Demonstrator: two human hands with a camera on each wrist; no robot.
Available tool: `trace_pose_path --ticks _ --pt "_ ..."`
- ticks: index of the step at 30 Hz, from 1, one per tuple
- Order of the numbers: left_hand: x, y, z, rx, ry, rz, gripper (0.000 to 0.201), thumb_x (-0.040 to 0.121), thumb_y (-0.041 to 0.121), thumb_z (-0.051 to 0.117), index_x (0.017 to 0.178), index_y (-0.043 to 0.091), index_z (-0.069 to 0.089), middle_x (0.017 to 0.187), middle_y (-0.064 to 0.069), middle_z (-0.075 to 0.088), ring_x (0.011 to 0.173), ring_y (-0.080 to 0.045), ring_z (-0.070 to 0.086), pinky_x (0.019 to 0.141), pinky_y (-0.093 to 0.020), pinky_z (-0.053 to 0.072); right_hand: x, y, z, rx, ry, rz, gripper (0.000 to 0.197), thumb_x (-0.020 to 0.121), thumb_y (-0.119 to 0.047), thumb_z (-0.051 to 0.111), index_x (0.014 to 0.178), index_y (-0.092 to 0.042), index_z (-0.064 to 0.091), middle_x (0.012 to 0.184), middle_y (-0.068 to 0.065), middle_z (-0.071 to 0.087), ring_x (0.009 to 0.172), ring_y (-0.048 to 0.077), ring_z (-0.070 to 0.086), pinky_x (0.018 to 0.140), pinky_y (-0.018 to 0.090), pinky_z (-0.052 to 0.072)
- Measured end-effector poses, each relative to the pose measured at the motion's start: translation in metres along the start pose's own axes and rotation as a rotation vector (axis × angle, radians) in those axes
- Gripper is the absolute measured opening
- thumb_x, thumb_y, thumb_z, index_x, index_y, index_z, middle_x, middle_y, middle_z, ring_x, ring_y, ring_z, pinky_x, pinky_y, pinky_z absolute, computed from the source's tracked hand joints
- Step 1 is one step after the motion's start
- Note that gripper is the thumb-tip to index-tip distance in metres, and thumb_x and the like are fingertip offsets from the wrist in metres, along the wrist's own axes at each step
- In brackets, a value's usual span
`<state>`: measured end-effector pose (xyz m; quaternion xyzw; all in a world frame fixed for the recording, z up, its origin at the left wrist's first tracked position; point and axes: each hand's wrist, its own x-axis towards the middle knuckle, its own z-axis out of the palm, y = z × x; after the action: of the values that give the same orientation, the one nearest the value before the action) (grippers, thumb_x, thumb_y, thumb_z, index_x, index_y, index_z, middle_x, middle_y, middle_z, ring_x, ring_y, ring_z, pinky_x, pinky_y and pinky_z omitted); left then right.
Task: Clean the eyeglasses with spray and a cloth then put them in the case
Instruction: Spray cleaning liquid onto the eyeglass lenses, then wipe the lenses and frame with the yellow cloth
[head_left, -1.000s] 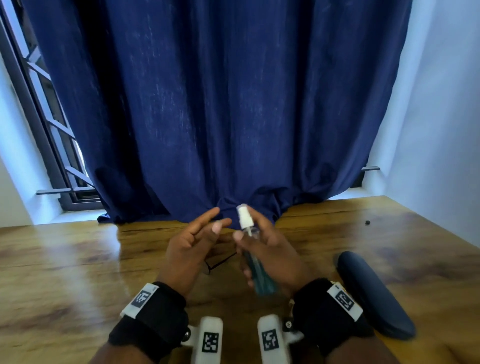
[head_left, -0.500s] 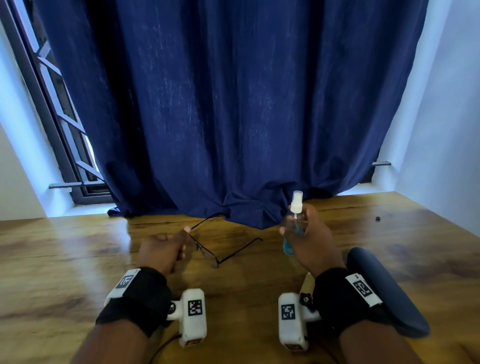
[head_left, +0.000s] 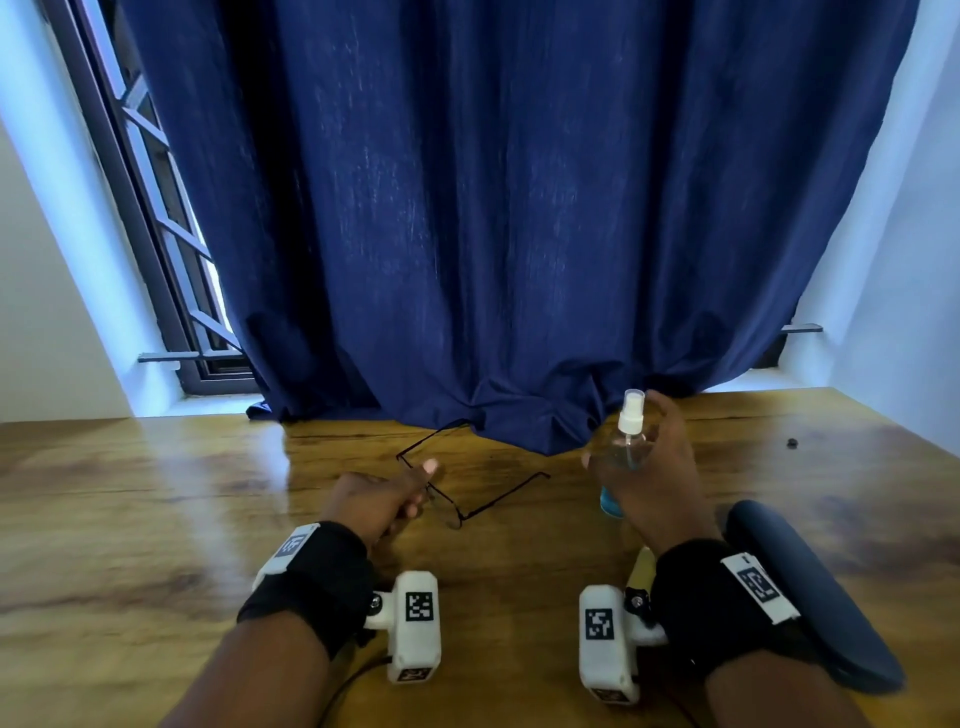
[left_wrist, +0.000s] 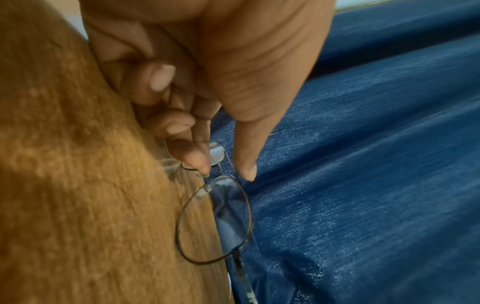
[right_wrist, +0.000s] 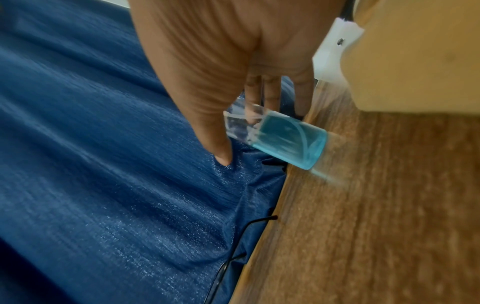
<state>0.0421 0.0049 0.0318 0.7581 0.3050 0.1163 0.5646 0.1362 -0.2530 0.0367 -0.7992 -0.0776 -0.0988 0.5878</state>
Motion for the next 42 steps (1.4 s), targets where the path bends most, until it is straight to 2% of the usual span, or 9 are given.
trace_pose_path --ticks 3,9,15,18,21,24,29,34,42 --pt "0.002 -0.002 0.001 0.019 -0.004 0.001 0.041 0.085 0.052 0.074 0.072 0.013 0.073 0.036 0.011 0.054 0.045 -0.008 0.044 0.047 -0.022 0.037 -0.003 -0.004 0.001 -0.023 0.096 -0.027 0.112 0.062 -0.047 0.085 0.150 -0.049 0.017 0.126 -0.006 0.051 0.124 0.027 0.051 0.105 0.059 0.045" --pt "0.008 -0.005 0.003 0.013 0.023 0.005 0.034 0.092 0.028 0.071 0.063 0.011 0.067 0.048 0.003 0.057 0.045 -0.013 0.043 0.045 -0.023 0.036 -0.012 -0.017 -0.001 -0.106 0.268 -0.075 0.099 0.076 -0.041 0.079 0.154 -0.039 0.019 0.148 0.004 0.043 0.140 0.029 0.035 0.113 0.063 0.030" --pt "0.017 -0.013 0.004 -0.144 0.093 0.037 0.030 0.091 0.019 0.074 0.065 0.008 0.065 0.054 -0.007 0.056 0.047 -0.019 0.045 0.053 -0.025 0.039 -0.015 -0.040 -0.026 -0.289 0.362 -0.188 0.049 0.087 -0.032 0.067 0.133 -0.036 0.052 0.128 -0.006 0.053 0.129 0.022 0.042 0.110 0.051 0.028" --pt "0.021 -0.015 0.004 -0.234 0.060 0.016 0.026 0.089 0.025 0.077 0.083 -0.001 0.075 0.061 -0.008 0.058 0.052 -0.019 0.047 0.059 -0.028 0.042 -0.009 -0.038 -0.046 -0.448 0.219 -0.218 0.011 0.089 -0.023 0.062 0.093 -0.031 0.069 0.093 -0.008 0.064 0.098 0.022 0.061 0.086 0.038 0.044" --pt "0.018 -0.014 0.006 -0.246 0.022 0.011 0.027 0.088 0.027 0.077 0.095 0.001 0.077 0.067 -0.008 0.061 0.057 -0.020 0.050 0.068 -0.033 0.045 0.000 -0.020 -0.061 -0.589 -0.108 0.050 0.015 0.087 -0.019 0.071 0.073 -0.024 0.069 0.079 -0.006 0.068 0.087 0.021 0.069 0.085 0.036 0.054" --pt "0.012 -0.009 0.008 -0.221 -0.016 0.050 0.022 0.090 0.027 0.076 0.095 0.006 0.078 0.073 -0.011 0.063 0.061 -0.020 0.051 0.071 -0.034 0.045 -0.001 -0.015 -0.068 -0.698 -0.318 0.238 0.023 0.073 -0.036 0.087 0.072 -0.017 0.073 0.079 0.004 0.072 0.083 0.024 0.070 0.087 0.044 0.059" --pt "0.002 -0.002 0.011 -0.122 -0.034 0.126 0.022 0.091 0.030 0.074 0.094 0.008 0.077 0.079 -0.013 0.068 0.065 -0.019 0.055 0.065 -0.029 0.049 -0.007 -0.020 -0.068 -0.870 -0.583 0.273 0.054 0.045 -0.061 0.093 0.086 -0.029 0.078 0.091 -0.010 0.075 0.093 0.015 0.068 0.091 0.041 0.056" --pt "0.003 -0.002 0.013 -0.154 -0.065 0.128 0.020 0.090 0.027 0.076 0.093 0.008 0.080 0.078 -0.011 0.071 0.059 -0.016 0.051 0.061 -0.028 0.048 -0.014 -0.027 -0.058 -0.932 -0.734 0.105 0.023 0.082 -0.028 0.082 0.103 -0.020 0.077 0.099 -0.006 0.071 0.083 0.006 0.060 0.065 0.022 0.043" --pt "-0.002 0.003 0.014 -0.168 -0.164 0.232 0.018 0.090 0.032 0.075 0.082 0.019 0.083 0.080 -0.002 0.078 0.071 -0.014 0.058 0.060 -0.029 0.043 -0.010 -0.035 -0.037 -0.210 -0.299 -0.287 0.019 0.088 -0.043 0.075 0.082 -0.024 0.075 0.082 -0.006 0.069 0.071 0.002 0.060 0.065 0.015 0.044"
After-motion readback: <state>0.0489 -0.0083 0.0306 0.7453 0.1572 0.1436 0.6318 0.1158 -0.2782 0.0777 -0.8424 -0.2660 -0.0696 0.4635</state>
